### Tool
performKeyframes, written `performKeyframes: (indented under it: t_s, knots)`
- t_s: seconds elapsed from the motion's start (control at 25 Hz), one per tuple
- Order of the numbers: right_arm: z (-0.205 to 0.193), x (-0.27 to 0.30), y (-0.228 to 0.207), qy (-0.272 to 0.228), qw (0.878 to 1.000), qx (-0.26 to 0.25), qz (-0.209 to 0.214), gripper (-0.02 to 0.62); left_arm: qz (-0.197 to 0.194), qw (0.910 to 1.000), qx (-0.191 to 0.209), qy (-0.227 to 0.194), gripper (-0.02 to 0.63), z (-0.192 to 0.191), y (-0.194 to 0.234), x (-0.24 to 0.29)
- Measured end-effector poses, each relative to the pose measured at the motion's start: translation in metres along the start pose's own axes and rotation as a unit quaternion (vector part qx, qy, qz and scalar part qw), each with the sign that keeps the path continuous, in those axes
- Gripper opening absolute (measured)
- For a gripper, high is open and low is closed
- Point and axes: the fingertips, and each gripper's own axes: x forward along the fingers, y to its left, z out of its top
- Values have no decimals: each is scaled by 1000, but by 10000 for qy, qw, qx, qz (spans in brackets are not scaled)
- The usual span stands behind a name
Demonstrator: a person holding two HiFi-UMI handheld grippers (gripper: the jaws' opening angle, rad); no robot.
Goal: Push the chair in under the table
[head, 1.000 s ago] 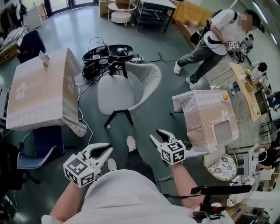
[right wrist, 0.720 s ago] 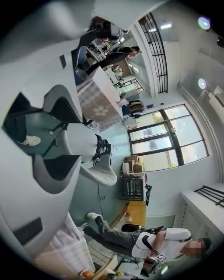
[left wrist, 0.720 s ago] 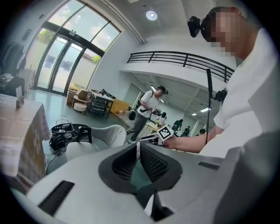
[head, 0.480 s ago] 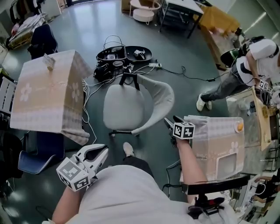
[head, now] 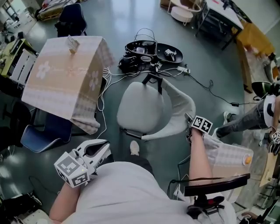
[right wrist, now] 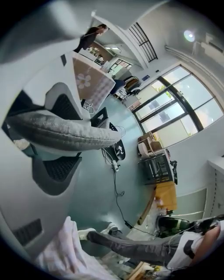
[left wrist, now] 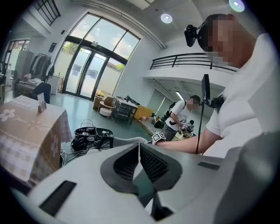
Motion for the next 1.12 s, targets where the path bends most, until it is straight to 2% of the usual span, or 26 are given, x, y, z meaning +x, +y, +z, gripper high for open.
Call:
performKeyframes:
  t_s: [0.12, 0.16, 0.2, 0.36, 0.56, 0.84, 1.12]
  knots:
    - [2, 13, 2, 61, 9998, 185, -88, 246, 258, 9996, -51, -37, 15, 2, 10, -10]
    - [1, 14, 0, 76, 9995, 200, -236, 164, 346, 9993, -107, -72, 15, 2, 13, -14]
    - [0, 14, -1, 62, 9991, 253, -338, 118, 429, 9989, -180, -104, 15, 1, 17, -19]
    - [0, 11, 4, -41, 9983, 371, -454, 100, 584, 9977, -316, -142, 15, -3, 31, -30]
    - [7, 18, 16, -62, 9981, 446, -423, 95, 562, 9974, -423, -139, 15, -6, 37, -32]
    - [1, 37, 64, -148, 9960, 796, -377, 95, 412, 9984, -358, -159, 15, 0, 55, -43]
    - [-5, 61, 109, -104, 9963, 797, -300, 95, 600, 9970, -409, -277, 15, -5, 68, -68]
